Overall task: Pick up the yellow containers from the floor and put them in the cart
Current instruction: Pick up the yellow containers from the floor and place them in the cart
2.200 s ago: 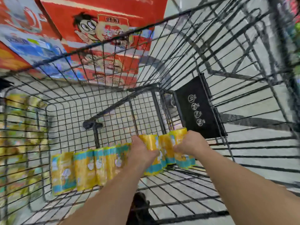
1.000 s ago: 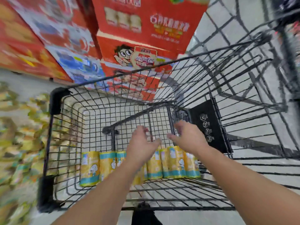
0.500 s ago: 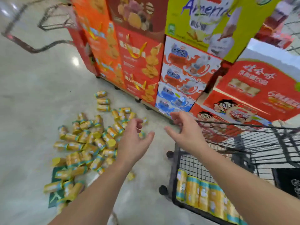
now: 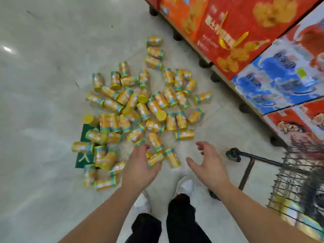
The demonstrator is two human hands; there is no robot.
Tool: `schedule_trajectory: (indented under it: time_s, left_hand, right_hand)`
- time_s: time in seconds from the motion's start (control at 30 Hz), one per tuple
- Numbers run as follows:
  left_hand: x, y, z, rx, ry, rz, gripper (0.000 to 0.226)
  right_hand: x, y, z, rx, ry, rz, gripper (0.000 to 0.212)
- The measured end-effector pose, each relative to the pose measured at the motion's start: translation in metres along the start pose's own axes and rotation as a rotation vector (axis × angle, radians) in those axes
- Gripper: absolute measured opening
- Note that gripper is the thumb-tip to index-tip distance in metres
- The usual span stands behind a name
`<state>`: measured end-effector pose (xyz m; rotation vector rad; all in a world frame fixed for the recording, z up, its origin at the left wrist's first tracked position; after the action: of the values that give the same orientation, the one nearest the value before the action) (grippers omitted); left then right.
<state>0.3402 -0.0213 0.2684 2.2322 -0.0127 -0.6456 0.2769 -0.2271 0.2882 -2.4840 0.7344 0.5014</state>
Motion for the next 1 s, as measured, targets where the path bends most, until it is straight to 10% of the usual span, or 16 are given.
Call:
schedule_trajectory:
  time_s: [0.5,1.0]
  left_hand:
    - [0.167,-0.292,0.264,0.511,-0.251,-0.006,0.088]
    - [0.179,-0.285,0.277,0.566,-0.099,-0.035,0.065]
  right_hand:
    - [0.21,0.145,0.369,-0.202,-0.305,0.222,0.09]
    - [0.218,0.147,0.362,-0.073,-0.209,0.307,0.076]
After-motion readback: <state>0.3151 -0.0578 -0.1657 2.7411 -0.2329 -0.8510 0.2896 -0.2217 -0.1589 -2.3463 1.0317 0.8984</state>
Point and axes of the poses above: each hand's wrist, its own x-axis towards the middle knuckle, its own z-axis out of the palm, y = z × x, the point moved 1 cm from there along x, towards the middle knuckle, and after that the axes turned 11 degrees about -x, right-handed, at the moved point
